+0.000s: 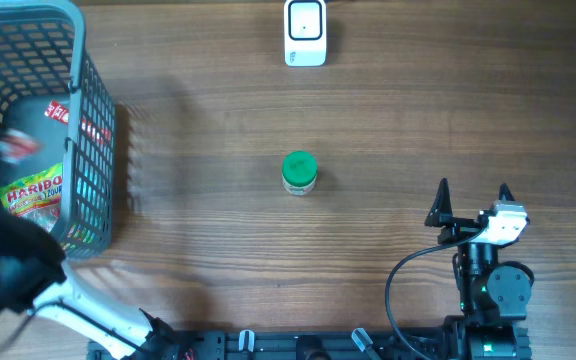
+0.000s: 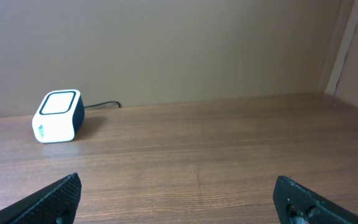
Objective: Scan the item barcode
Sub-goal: 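Place the red-white candy pack left of the green jar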
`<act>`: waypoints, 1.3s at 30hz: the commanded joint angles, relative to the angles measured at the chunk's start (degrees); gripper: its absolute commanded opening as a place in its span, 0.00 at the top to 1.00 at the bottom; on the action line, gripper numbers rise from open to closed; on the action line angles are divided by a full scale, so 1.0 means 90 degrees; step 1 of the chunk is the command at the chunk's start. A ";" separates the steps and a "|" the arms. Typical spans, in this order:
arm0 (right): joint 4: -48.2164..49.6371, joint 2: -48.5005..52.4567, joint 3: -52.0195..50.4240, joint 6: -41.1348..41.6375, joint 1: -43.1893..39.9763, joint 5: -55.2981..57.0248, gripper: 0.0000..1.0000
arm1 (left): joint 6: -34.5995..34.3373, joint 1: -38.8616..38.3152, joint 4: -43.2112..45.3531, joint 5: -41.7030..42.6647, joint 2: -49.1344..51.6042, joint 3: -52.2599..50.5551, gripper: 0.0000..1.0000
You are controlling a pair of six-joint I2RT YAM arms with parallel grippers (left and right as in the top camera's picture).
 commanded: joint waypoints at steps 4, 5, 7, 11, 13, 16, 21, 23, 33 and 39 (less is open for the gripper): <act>0.0015 -0.0029 -0.0005 -0.0087 0.0019 -0.0083 0.00 | -0.0046 -0.0449 -0.0741 0.1010 -0.1834 0.2018 0.80; 0.0015 -0.0029 -0.0005 -0.0087 0.0019 -0.0083 0.00 | -0.0041 -0.0823 -0.0746 0.1129 -0.2081 0.2018 0.80; 0.0015 -0.0029 -0.0005 -0.0090 0.0019 -0.0083 0.00 | -0.0039 -0.1945 -0.0814 0.1117 -0.2385 0.2018 0.79; 0.0015 -0.0029 -0.0005 -0.0087 0.0019 -0.0080 0.00 | -0.0046 -0.4133 -0.0986 -0.0238 -0.2266 0.1899 0.80; 0.0015 -0.0029 -0.0005 -0.0087 0.0019 -0.0083 0.00 | -0.0044 -0.4962 -0.1078 -0.0799 -0.2067 0.1693 0.84; 0.0015 -0.0029 -0.0005 -0.0087 0.0019 -0.0083 0.00 | -0.0100 -0.5829 -0.1001 -0.0935 -0.1770 0.1161 0.86; 0.0015 -0.0029 -0.0005 -0.0087 0.0019 -0.0083 0.00 | -0.0163 -0.6528 -0.0338 -0.0957 -0.1297 -0.0126 0.85; 0.0015 -0.0029 -0.0005 -0.0087 0.0019 -0.0083 0.00 | -0.0199 -0.6637 0.0032 -0.0952 -0.1188 -0.0840 0.85; 0.0015 -0.0029 -0.0005 -0.0087 0.0019 -0.0080 0.00 | -0.1044 -0.6800 0.4515 0.0561 -0.1173 -0.5911 0.75; 0.0015 -0.0029 -0.0005 -0.0087 0.0019 -0.0080 0.00 | -0.1304 -0.6776 0.4537 0.0563 -0.1579 -0.5933 0.00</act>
